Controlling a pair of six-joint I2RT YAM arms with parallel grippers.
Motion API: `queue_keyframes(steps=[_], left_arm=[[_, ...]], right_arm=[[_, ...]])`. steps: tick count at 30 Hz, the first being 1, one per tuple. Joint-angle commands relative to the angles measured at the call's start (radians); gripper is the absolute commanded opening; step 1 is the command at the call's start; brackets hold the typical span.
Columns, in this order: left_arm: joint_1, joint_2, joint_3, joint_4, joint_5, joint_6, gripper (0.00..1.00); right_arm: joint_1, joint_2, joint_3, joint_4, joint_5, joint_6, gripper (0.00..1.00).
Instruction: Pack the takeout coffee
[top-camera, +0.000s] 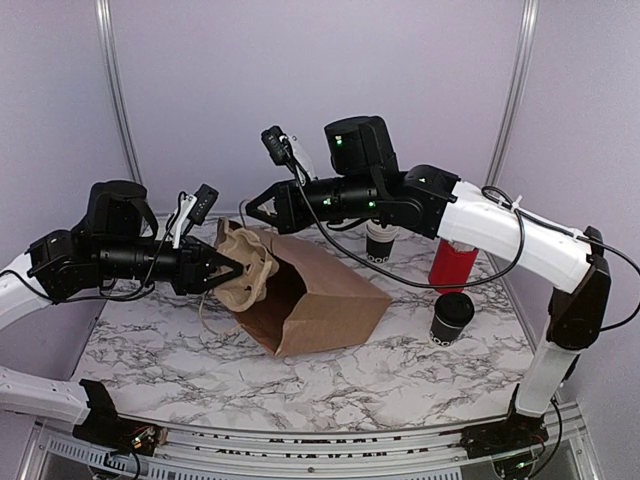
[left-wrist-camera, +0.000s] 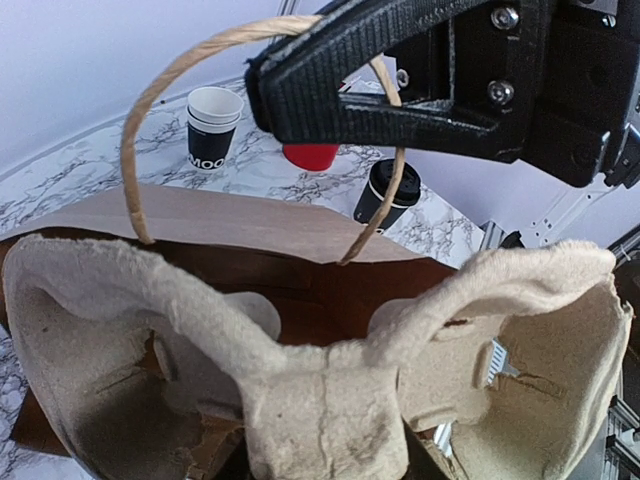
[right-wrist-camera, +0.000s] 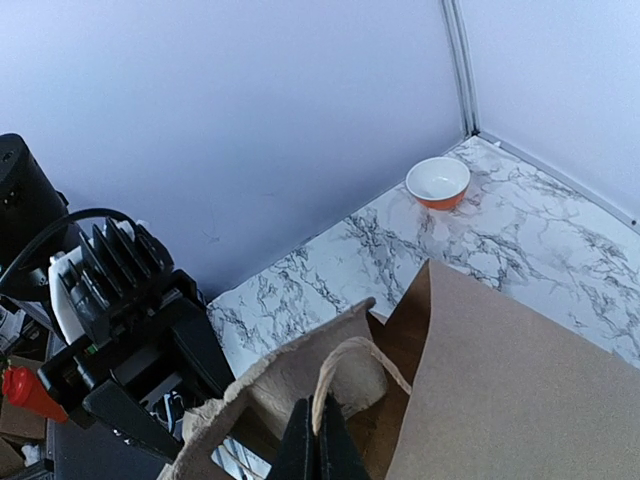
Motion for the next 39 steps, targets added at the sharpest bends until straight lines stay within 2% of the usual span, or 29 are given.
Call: queue_keyframes(steps=[1, 8, 17, 25, 30, 39], left_arm=[[-0.014, 0.022, -0.021, 0.174, 0.06, -0.023, 0.34], [-0.019, 0.044, -0.082, 0.183, 0.041, -0.001, 0.33], [-0.019, 0.036, -0.146, 0.106, -0.129, 0.041, 0.33], [-0.034, 0.158, -0.007, -0.024, -0.257, 0.073, 0.33], [-0.062, 0.222, 0.112, -0.119, -0.341, 0.079, 0.33], [-0.119, 0.297, 0.277, -0.237, -0.409, 0.153, 0.33]], right_arm=[[0.001, -0.032, 0.031, 0.04, -0.024, 0.023, 0.0], [0.001, -0.05, 0.025, 0.047, -0.022, 0.033, 0.0], [0.001, -0.065, 0.032, 0.044, -0.038, 0.034, 0.0], [0.006, -0.037, 0.057, 0.075, -0.142, 0.068, 0.0], [0.005, -0.007, 0.103, 0.096, -0.137, 0.119, 0.0], [-0.073, -0.015, 0.061, 0.321, -0.307, 0.3, 0.0]])
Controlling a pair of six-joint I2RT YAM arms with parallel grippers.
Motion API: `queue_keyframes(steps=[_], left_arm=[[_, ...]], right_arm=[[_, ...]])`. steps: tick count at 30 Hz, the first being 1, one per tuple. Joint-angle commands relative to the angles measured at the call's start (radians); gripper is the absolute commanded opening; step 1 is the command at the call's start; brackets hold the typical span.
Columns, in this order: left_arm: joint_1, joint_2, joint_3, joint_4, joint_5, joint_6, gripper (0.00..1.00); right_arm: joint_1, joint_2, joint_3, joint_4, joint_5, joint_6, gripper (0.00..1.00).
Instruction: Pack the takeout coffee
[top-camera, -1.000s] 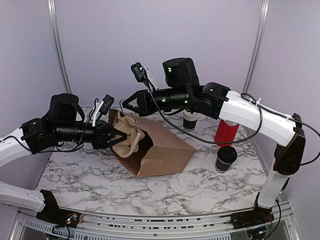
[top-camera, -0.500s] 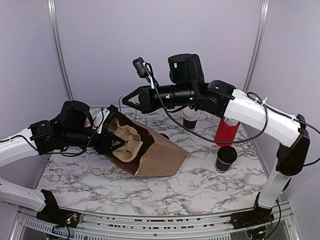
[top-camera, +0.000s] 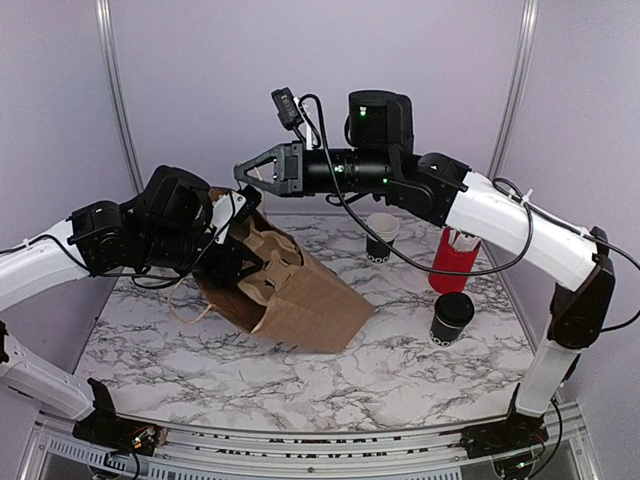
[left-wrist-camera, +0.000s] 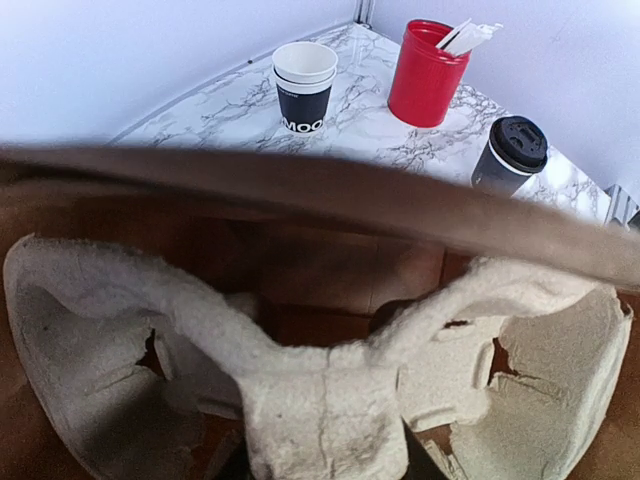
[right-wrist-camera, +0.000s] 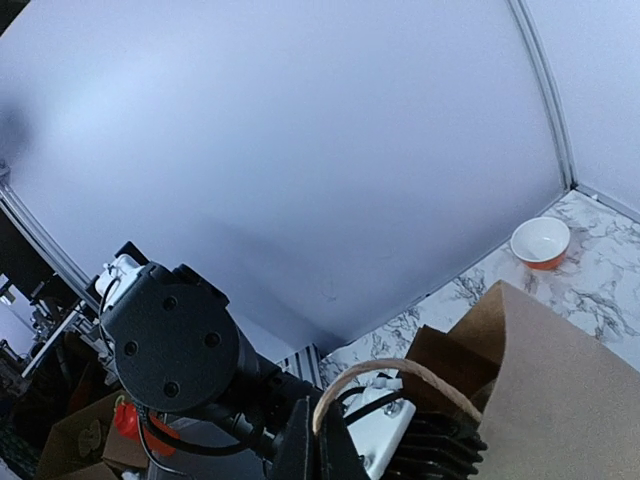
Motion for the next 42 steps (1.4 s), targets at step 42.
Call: queue_keyframes(steps=[42], left_arm=[[-0.005, 0.468, 0.534, -0.364, -0.033, 0.119, 0.41]], right_arm=[[-0.29, 0.034, -0.584, 1.358, -0.288, 1.009, 0.0]])
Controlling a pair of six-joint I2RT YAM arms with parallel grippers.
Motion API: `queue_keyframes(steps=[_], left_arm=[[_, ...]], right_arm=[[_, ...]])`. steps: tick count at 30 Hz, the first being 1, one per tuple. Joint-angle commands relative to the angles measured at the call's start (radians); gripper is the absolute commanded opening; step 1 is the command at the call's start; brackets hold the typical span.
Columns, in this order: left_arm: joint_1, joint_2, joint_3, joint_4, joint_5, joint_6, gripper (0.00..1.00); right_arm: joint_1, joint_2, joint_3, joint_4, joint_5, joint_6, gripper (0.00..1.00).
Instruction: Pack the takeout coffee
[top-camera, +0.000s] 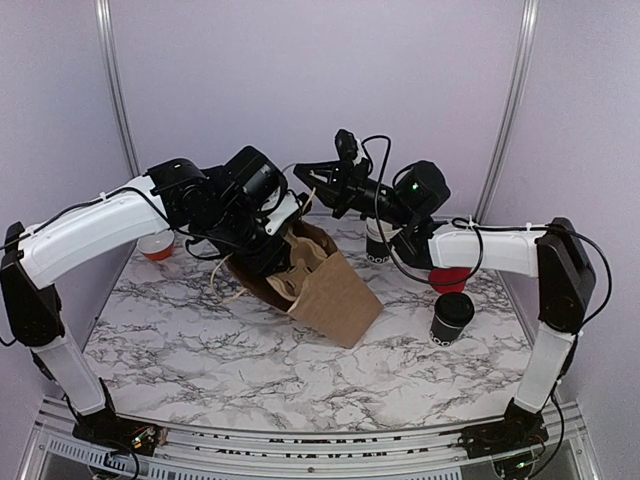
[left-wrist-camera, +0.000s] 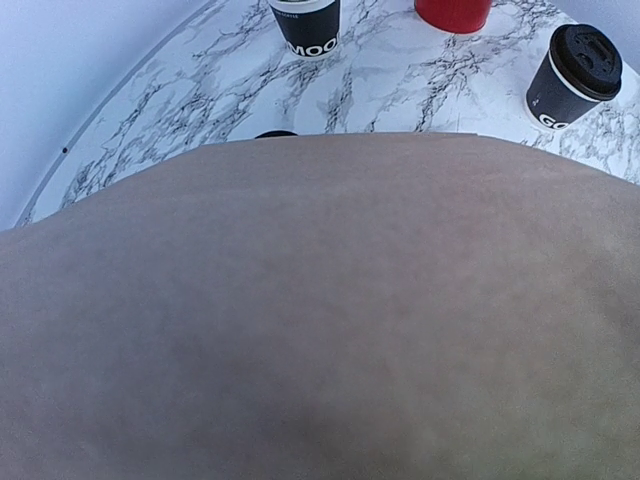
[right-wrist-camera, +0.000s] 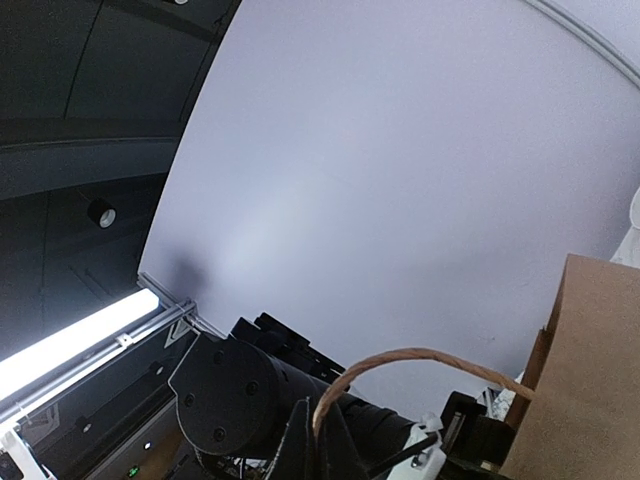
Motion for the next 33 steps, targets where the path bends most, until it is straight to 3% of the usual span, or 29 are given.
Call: queue_keyframes(steps=[1, 26, 33], left_arm=[[0.007, 0.052, 0.068, -0.002, 0.033, -0.004, 0.42], [0.008, 0.065, 0.118, 0.016, 0.044, -0.018, 0.53], [0.008, -0.028, 0.121, 0.017, 0.001, -0.077, 0.67]], right_arm=[[-0.013, -0.017, -0.012, 0.097, 0.008, 0.044, 0.0], [-0.047, -0.031, -0.031, 0.105, 0.003, 0.058, 0.0], [-0.058, -0.03, -0.012, 0.064, -0.004, 0.033, 0.0]])
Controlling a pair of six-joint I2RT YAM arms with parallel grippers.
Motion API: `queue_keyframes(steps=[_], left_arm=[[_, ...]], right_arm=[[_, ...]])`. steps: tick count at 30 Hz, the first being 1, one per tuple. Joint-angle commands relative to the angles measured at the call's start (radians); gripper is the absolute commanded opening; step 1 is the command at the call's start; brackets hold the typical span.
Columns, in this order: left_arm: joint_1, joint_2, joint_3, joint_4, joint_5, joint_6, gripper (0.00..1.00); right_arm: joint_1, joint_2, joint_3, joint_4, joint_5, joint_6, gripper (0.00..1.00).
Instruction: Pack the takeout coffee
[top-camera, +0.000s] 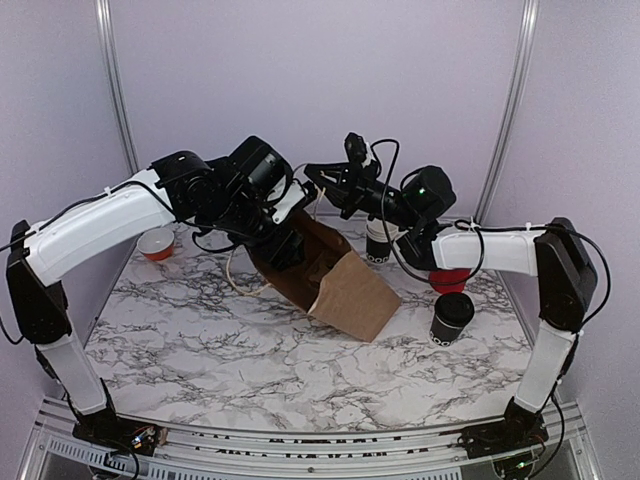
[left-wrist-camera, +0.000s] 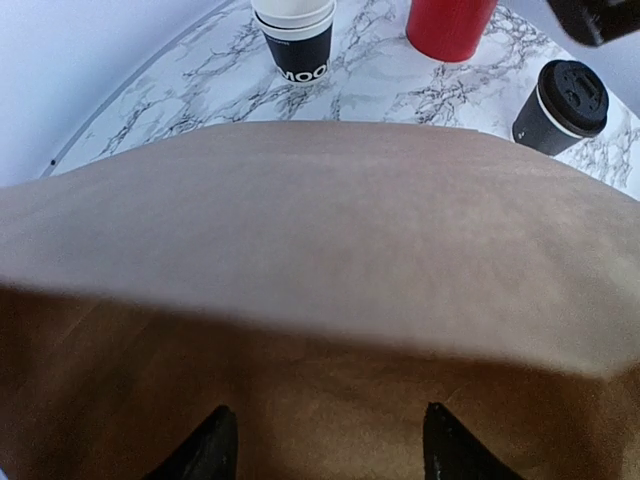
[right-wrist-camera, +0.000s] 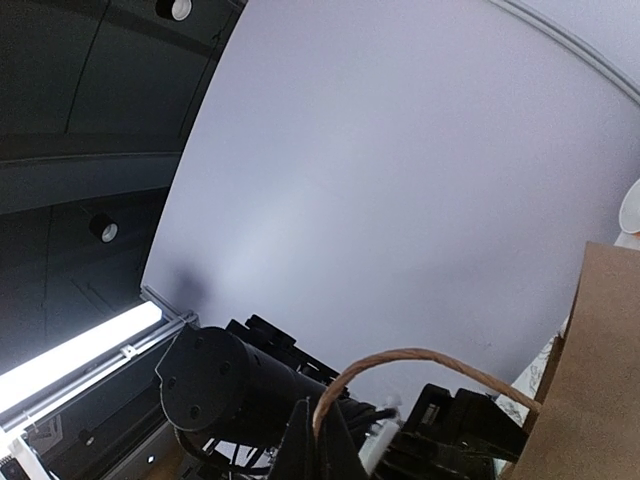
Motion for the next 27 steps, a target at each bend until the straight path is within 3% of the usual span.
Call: queue_keyframes(steps=[1, 6, 12, 21, 27], left_arm=[[0.005, -0.104, 0.034, 0.008, -0.036, -0.05, 0.69], [0.005, -0.171, 0.041, 0.019, -0.049, -0.096, 0.76], [0.005, -0.259, 0.02, 0.025, -0.107, -0.171, 0.77], [0.006, -0.459, -0.208, 0.025, -0.172, -0.401, 0.78], [0.006, -0.54, -0.345, 0.064, -0.178, -0.512, 0.7]], right_arm=[[-0.014, -0.028, 0.037, -0.02, -0.009, -0.023, 0.0], [-0.013, -0.02, 0.062, -0.052, -0.01, -0.047, 0.0], [-0.014, -0.011, 0.083, -0.074, -0.014, -0.058, 0.0], [-0.014, -0.009, 0.095, -0.099, -0.02, -0.071, 0.0], [-0.014, -0.014, 0.1, -0.122, -0.023, -0.091, 0.0]])
